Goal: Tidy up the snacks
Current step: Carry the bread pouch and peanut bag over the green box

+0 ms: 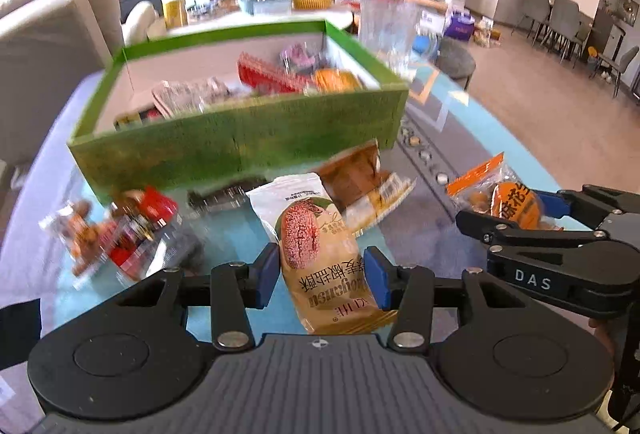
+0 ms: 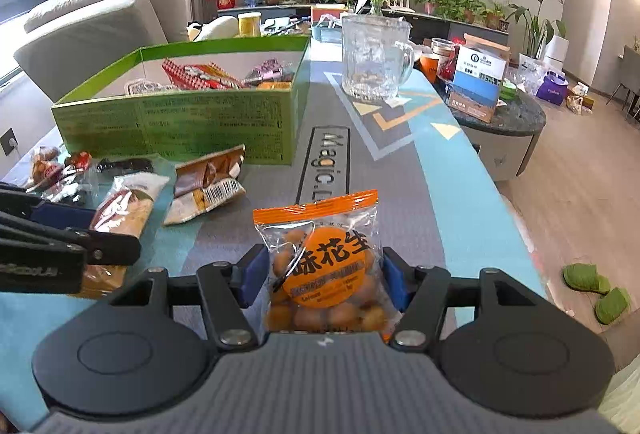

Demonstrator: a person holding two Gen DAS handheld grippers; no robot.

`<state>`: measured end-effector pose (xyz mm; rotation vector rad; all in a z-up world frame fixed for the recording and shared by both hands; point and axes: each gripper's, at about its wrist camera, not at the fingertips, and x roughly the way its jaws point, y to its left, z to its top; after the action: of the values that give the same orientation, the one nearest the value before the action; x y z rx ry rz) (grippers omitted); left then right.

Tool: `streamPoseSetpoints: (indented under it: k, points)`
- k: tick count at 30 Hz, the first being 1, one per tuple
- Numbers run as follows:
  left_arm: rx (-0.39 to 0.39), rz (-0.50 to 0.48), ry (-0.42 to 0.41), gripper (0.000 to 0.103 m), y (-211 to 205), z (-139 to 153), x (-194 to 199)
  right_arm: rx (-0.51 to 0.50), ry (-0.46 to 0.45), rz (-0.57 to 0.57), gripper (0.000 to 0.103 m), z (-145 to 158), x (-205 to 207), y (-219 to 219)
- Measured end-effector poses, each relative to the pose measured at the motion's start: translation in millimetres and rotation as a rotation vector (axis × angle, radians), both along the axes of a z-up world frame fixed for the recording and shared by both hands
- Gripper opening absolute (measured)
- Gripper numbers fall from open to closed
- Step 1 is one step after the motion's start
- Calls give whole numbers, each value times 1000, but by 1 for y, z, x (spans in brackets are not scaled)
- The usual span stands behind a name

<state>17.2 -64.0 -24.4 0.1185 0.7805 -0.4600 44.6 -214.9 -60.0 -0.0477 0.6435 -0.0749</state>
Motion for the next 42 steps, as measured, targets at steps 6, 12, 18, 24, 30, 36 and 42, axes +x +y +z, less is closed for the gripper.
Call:
streamPoseSetpoints:
  k: [6,12,18,24,30,36,42]
  points:
    - [-29,39,-73,43,7,20,7,4,-65,17,58,18,5,6]
    - [-65,75,-137,43,18,39,22,1,-120,42,58,35,15,15]
    - [-104,143,-205,43,42,66,52,12,-187,77,58,56,31,25]
    - [-123,204,-223,43,59,76,87,41,-225,107,58,72,55,33]
    - [-139,274,-200,43,62,64,107,75,-200,119,58,72,80,39]
    - [-151,280,-179,44,60,54,124,81,-180,122,58,72,100,46]
    - [-139,308,-174,44,64,49,146,76,-165,118,58,70,122,51]
